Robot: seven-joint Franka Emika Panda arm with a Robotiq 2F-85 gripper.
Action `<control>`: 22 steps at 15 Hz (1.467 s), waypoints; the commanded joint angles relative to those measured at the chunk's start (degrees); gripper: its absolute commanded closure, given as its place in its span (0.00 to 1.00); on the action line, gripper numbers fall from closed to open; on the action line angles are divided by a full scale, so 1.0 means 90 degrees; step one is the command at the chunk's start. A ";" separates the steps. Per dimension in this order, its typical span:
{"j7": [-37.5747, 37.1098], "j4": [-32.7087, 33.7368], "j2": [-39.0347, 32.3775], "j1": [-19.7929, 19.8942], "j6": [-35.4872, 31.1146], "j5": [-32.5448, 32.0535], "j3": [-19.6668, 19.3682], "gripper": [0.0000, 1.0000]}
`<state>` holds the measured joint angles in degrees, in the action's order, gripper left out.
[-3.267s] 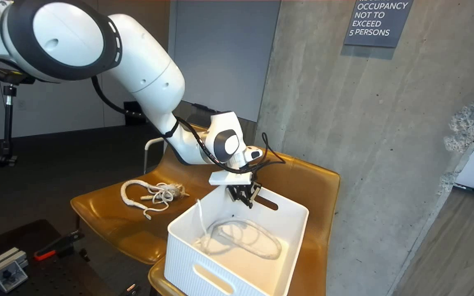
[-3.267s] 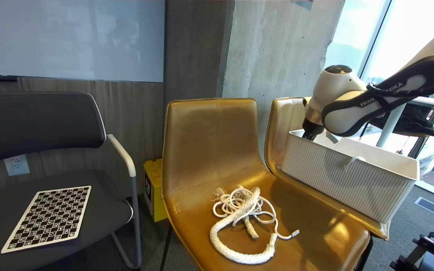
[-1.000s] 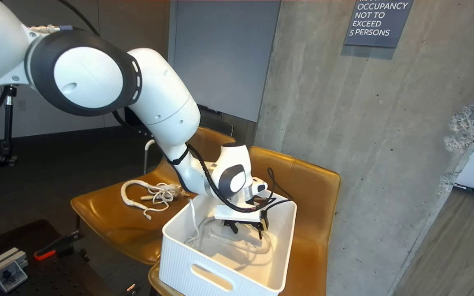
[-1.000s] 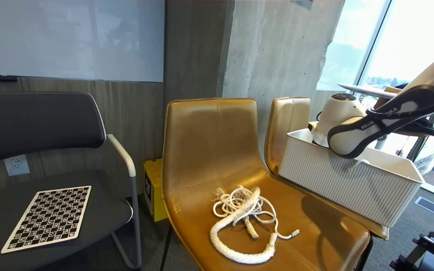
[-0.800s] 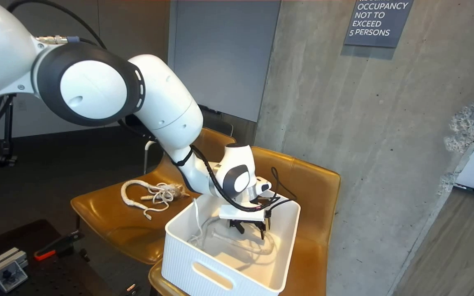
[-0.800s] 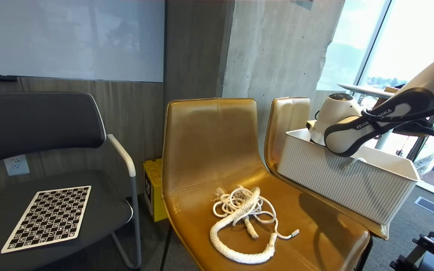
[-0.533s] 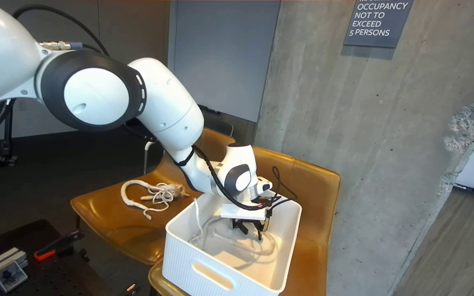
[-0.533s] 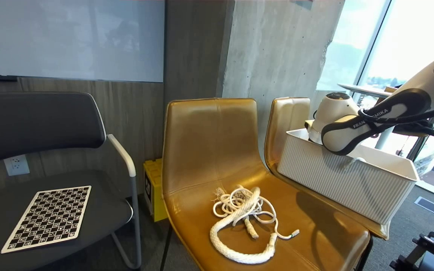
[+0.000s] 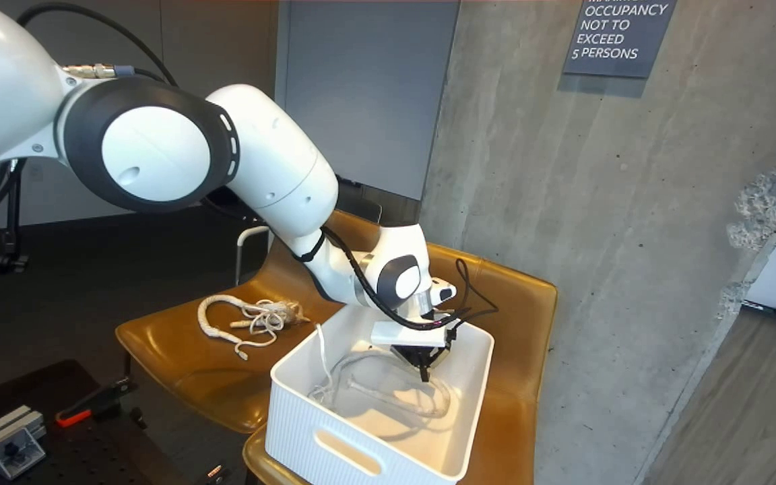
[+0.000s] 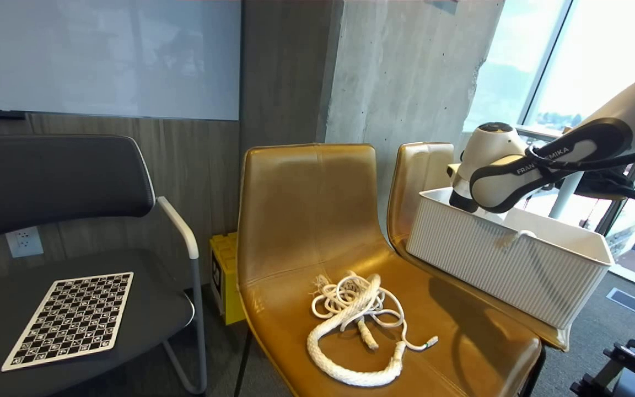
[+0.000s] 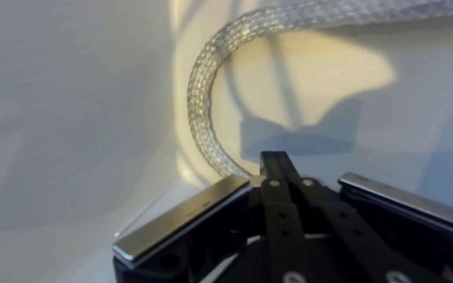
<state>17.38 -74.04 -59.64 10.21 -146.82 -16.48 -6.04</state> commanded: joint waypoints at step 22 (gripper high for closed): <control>0.0454 -0.4739 0.5113 -0.0609 0.0794 -0.0379 0.0341 0.10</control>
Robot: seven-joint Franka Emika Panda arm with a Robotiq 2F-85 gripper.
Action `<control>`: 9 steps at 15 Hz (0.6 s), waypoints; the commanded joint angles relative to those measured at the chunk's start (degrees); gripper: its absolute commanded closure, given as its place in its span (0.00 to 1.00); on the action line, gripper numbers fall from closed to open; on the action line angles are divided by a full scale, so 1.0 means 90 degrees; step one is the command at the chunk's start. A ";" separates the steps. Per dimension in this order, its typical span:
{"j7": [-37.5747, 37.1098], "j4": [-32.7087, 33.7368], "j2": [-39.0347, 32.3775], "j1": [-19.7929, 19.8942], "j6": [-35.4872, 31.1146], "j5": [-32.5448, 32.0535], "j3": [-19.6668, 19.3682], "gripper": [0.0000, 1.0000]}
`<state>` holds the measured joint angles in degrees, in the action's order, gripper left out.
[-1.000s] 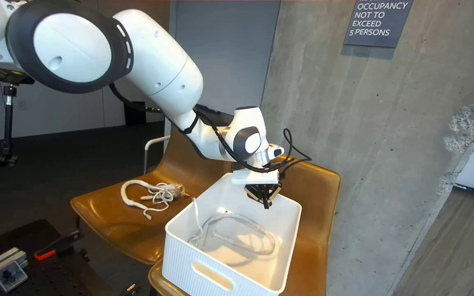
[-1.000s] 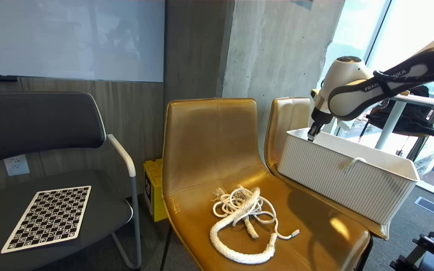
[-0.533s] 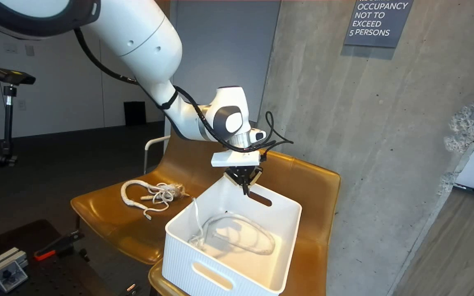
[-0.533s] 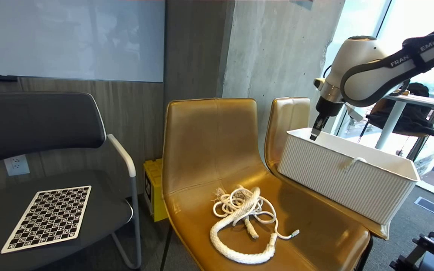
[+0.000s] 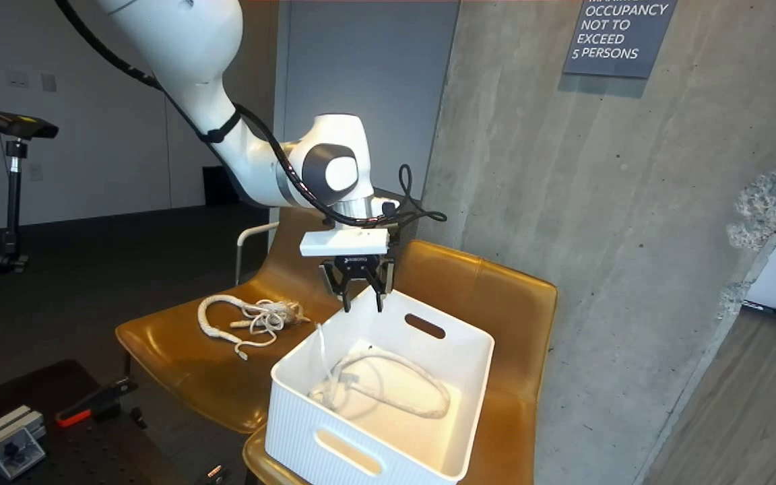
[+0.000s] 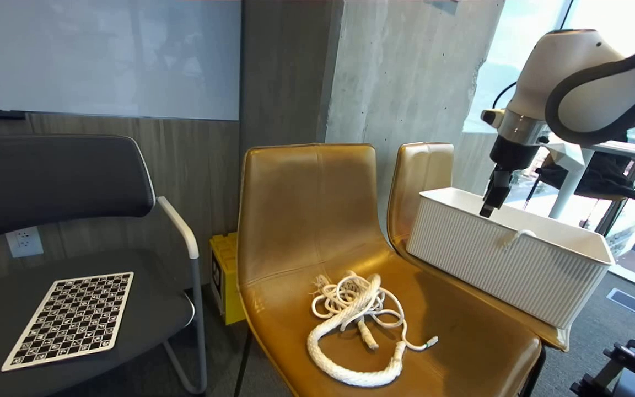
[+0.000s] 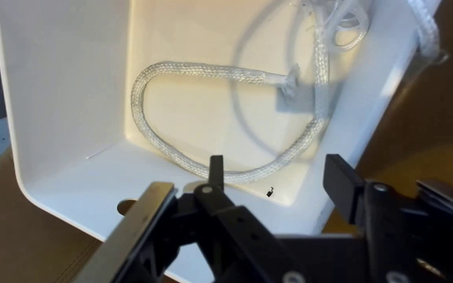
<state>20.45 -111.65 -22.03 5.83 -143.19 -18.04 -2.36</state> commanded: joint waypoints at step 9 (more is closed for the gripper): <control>0.0865 -0.1086 0.1449 -0.0145 0.0770 0.0042 0.0059 0.00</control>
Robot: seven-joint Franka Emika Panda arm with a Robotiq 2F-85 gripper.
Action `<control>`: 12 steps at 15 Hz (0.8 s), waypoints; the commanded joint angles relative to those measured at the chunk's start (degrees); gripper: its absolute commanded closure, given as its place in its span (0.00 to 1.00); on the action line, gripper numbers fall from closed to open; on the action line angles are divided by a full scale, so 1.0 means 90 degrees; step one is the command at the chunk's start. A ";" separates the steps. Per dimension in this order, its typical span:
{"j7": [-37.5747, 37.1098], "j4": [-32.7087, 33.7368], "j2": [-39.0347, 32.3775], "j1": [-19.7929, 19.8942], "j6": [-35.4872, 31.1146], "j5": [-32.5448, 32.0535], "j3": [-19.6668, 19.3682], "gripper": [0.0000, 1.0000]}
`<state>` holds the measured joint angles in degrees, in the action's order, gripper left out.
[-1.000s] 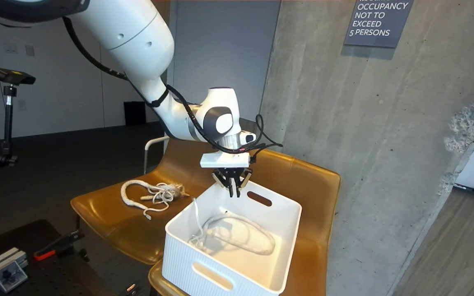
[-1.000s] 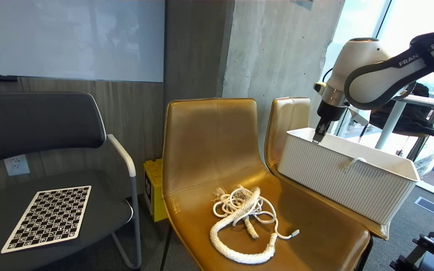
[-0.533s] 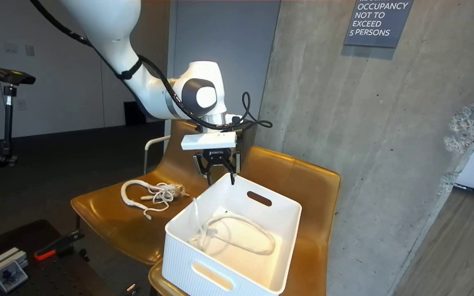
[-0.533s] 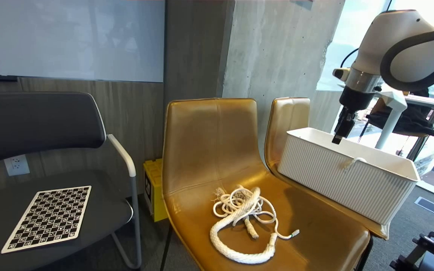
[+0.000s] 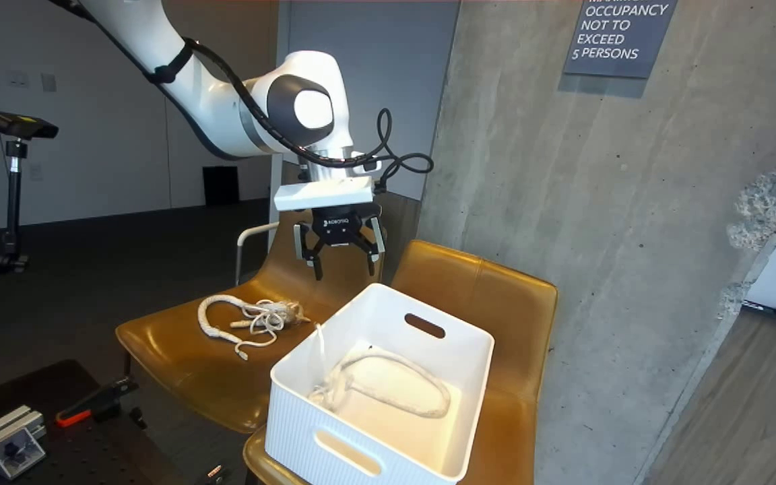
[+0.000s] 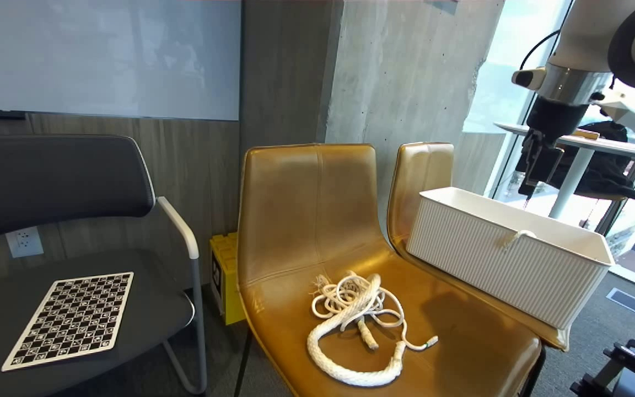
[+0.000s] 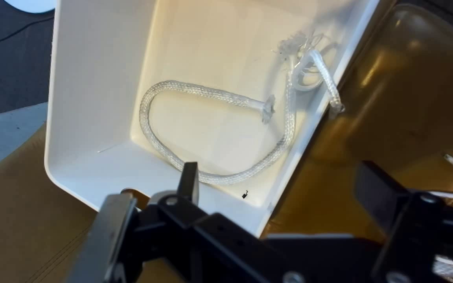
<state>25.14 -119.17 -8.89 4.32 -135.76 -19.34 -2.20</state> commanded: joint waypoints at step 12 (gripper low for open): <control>0.0648 -0.0256 -0.0879 0.0061 -0.0189 0.0352 0.0154 0.41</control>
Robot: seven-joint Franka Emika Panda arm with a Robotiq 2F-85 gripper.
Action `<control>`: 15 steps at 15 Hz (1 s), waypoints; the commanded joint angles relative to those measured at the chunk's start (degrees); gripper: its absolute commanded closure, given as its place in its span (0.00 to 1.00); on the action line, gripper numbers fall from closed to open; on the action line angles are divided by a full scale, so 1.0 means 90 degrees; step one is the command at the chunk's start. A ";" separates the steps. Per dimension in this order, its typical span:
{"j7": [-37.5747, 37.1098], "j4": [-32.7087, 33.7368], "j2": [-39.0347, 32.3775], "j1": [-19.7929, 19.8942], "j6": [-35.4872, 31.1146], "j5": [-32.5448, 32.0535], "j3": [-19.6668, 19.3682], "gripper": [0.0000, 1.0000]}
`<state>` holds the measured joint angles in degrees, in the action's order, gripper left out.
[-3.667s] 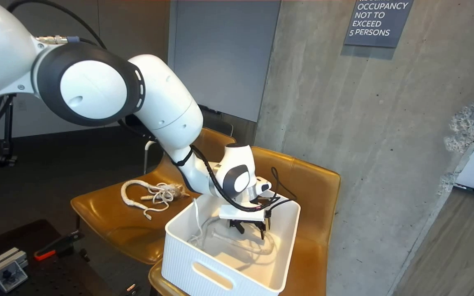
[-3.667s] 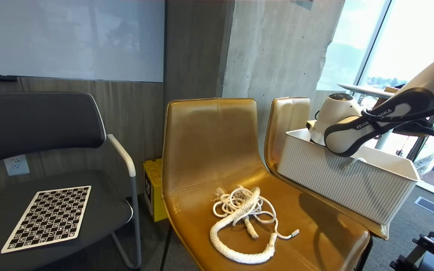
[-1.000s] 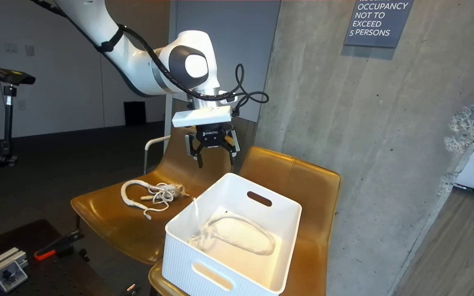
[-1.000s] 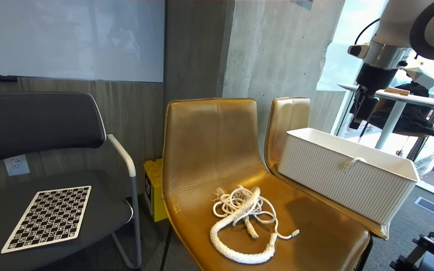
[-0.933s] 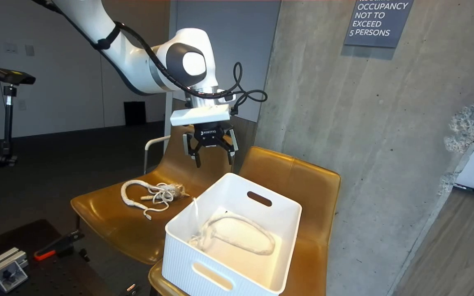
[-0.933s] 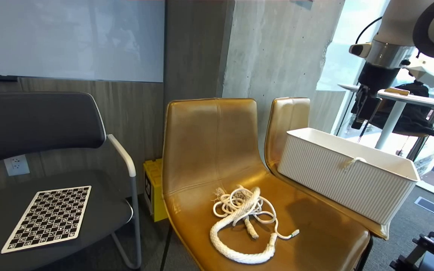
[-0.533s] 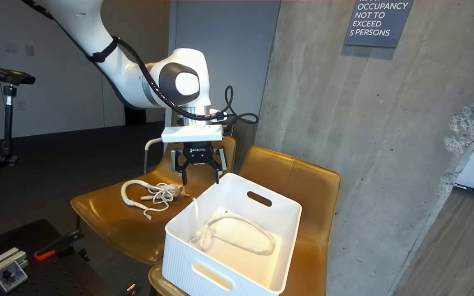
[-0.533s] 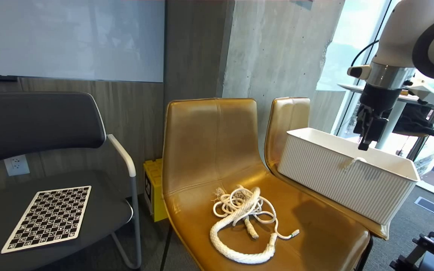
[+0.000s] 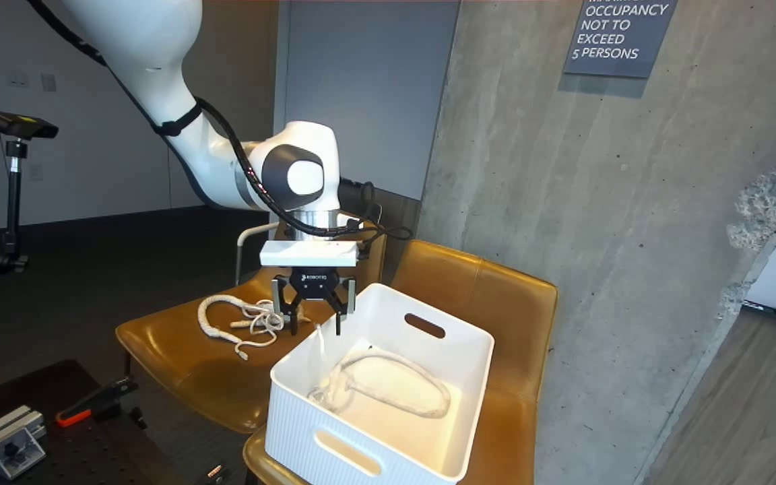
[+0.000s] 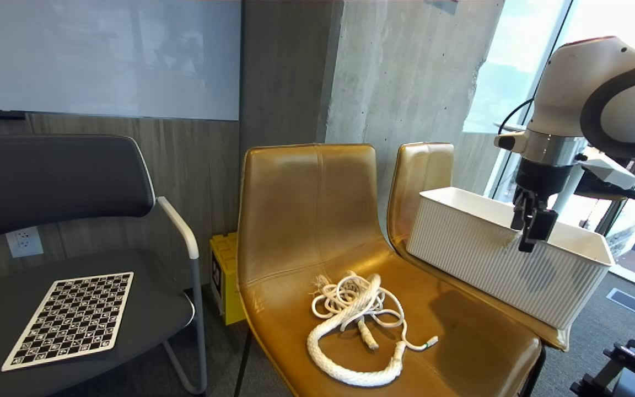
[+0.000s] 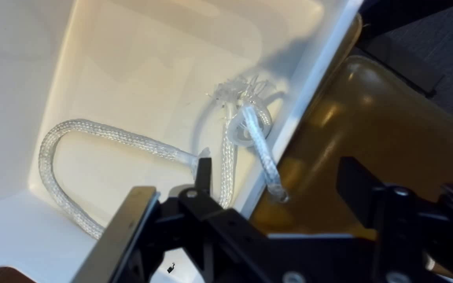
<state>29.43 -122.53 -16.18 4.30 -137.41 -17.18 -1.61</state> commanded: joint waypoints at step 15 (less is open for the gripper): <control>0.0280 0.0169 0.0002 0.0188 0.0108 0.0101 0.0068 0.72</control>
<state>29.83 -121.54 -16.88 5.43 -136.99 -17.06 -1.47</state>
